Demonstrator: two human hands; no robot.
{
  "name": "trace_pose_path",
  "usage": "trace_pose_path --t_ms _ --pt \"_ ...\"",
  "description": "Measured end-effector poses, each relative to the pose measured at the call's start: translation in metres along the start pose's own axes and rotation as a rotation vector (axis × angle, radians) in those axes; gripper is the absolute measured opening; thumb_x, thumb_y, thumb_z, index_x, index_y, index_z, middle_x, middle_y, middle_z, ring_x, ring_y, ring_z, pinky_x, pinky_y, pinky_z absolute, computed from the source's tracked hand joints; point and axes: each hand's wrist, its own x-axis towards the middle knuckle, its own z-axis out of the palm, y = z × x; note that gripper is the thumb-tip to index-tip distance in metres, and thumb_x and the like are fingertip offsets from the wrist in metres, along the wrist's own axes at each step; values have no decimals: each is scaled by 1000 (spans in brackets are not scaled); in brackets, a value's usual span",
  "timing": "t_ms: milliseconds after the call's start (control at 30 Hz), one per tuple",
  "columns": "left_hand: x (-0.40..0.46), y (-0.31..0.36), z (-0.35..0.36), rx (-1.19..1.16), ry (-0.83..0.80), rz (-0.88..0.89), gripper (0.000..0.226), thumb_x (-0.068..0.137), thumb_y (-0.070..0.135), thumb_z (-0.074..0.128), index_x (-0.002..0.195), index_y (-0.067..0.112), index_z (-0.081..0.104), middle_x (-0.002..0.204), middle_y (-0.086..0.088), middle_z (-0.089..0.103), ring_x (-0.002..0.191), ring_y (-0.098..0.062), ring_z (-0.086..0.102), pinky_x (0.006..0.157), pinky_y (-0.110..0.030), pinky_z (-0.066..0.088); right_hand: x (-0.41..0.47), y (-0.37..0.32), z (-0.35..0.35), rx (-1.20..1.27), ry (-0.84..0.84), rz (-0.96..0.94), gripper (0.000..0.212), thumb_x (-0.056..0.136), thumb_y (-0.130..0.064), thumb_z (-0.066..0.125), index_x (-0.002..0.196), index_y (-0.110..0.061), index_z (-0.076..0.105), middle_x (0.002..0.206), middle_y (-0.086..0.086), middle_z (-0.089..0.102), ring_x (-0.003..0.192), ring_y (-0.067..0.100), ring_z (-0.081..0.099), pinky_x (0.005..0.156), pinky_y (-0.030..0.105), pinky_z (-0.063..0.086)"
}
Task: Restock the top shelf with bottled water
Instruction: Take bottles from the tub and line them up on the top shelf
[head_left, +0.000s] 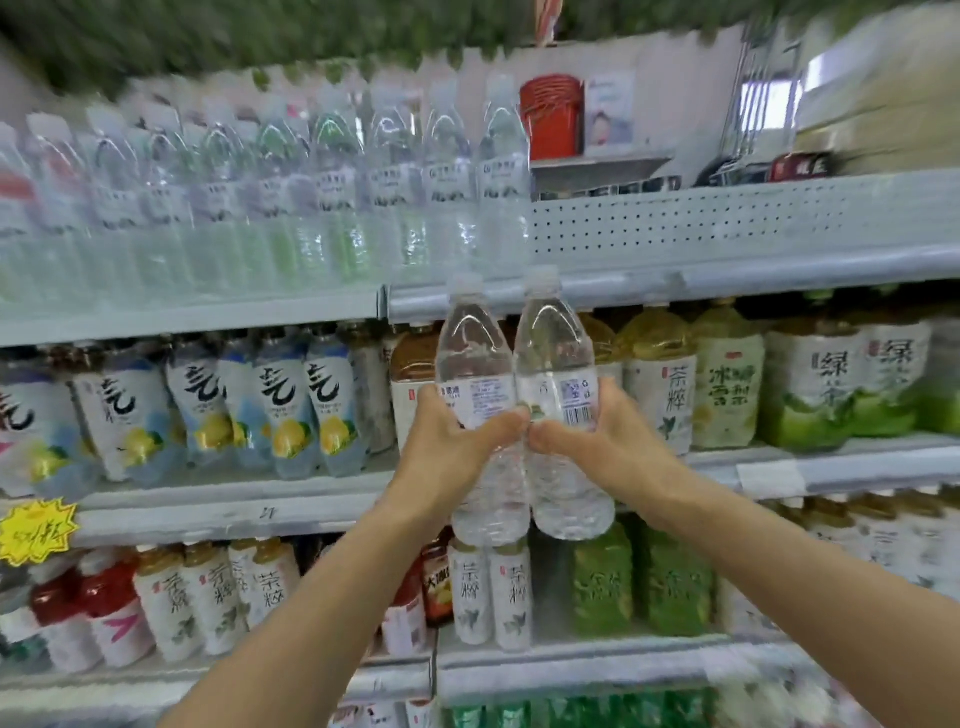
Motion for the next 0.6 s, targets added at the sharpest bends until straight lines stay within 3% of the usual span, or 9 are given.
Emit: trace_pose_path --t_ms 67,167,300,367,433,500,600 --pt "18 16 10 52 -11 55 73 67 57 80 126 23 53 114 9 70 104 -11 68 93 -45 54 13 -12 -20 -50 18 -53 53 82 -41 76 120 -23 43 104 -11 58 89 3 59 68 22 47" --pt "44 43 25 98 -1 122 48 78 48 76 117 23 63 104 10 74 95 -6 70 86 -30 56 36 -32 -50 -113 60 -168 45 81 -41 75 116 -23 55 101 -7 66 86 8 66 72 30 56" --pt "75 80 37 143 93 135 73 70 62 75 124 18 52 108 3 70 95 -14 68 79 -33 54 70 -52 -85 -110 158 -226 63 74 -48 78 121 -16 51 102 -3 65 89 13 65 74 32 53" --pt "88 98 41 112 139 143 63 76 52 76 120 14 51 105 -3 67 89 -13 65 66 -25 47 90 -66 -101 -60 199 -262 67 69 -49 79 119 -12 53 100 1 67 88 15 68 76 34 55" --pt "101 112 43 141 178 152 39 81 45 75 97 12 58 89 -6 65 72 -10 57 56 -20 44 114 -82 -114 -38 241 -317 80 58 -57 76 120 -10 56 103 2 69 91 15 69 81 33 56" --pt "111 122 45 157 209 142 41 83 44 73 72 15 46 74 -5 49 65 -18 47 57 -22 43 146 -94 -123 25 261 -336 87 52 -57 76 121 -9 56 105 5 69 94 18 69 85 35 56" --pt "125 131 47 166 212 90 46 81 48 74 70 20 39 77 -5 42 71 -17 43 61 -29 38 192 -105 -129 85 275 -307 84 57 -53 79 125 -11 52 110 7 66 97 22 67 87 41 56"
